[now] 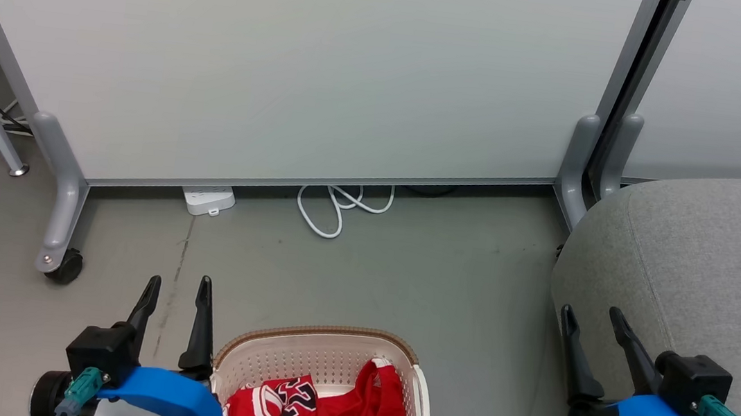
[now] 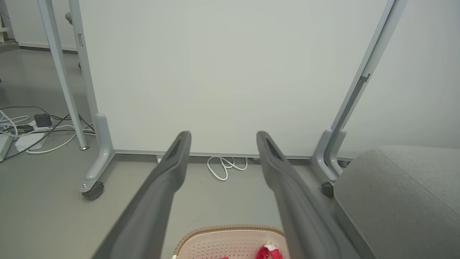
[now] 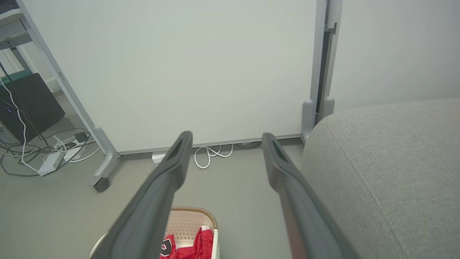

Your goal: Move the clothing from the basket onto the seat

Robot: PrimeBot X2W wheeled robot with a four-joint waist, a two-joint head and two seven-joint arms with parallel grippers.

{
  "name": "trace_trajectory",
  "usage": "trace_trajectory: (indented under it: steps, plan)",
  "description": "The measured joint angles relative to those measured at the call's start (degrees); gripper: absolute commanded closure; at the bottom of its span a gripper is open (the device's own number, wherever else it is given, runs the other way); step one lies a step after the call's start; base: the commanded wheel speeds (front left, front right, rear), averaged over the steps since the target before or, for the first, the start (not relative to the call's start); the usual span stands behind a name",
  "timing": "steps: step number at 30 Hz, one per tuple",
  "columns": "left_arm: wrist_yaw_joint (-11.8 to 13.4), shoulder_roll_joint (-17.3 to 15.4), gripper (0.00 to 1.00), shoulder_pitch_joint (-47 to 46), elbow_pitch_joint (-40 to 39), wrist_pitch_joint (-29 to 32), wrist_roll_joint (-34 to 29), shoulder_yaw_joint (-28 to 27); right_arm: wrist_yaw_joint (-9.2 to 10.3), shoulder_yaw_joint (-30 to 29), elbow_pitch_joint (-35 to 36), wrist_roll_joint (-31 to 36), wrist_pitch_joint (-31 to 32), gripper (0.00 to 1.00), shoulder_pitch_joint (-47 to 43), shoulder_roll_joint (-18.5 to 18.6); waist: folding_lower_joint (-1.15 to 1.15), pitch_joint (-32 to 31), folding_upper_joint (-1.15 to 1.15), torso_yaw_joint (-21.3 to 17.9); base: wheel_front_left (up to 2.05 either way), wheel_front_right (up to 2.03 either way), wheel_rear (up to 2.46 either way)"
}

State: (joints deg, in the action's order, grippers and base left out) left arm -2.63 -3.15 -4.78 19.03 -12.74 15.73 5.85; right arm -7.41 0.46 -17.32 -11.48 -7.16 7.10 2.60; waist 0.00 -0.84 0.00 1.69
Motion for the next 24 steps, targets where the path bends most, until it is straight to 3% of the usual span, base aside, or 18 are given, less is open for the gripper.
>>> trace_trajectory:
  steps: [10,24]
  plan:
    - [0.1,0.1,0.0,0.0,0.9,-1.1,-2.9,0.1,-0.01,0.2,-0.1,4.2,-1.0,0.0,0.1,0.0,0.0,-0.3,0.0,0.0,0.0,0.0,0.0]
    - [0.1,0.2,0.0,-0.1,1.4,-2.3,-2.4,0.4,-0.07,0.5,-0.5,7.3,-2.3,0.0,0.7,0.1,0.0,-0.3,0.0,-0.1,0.0,0.0,0.0]
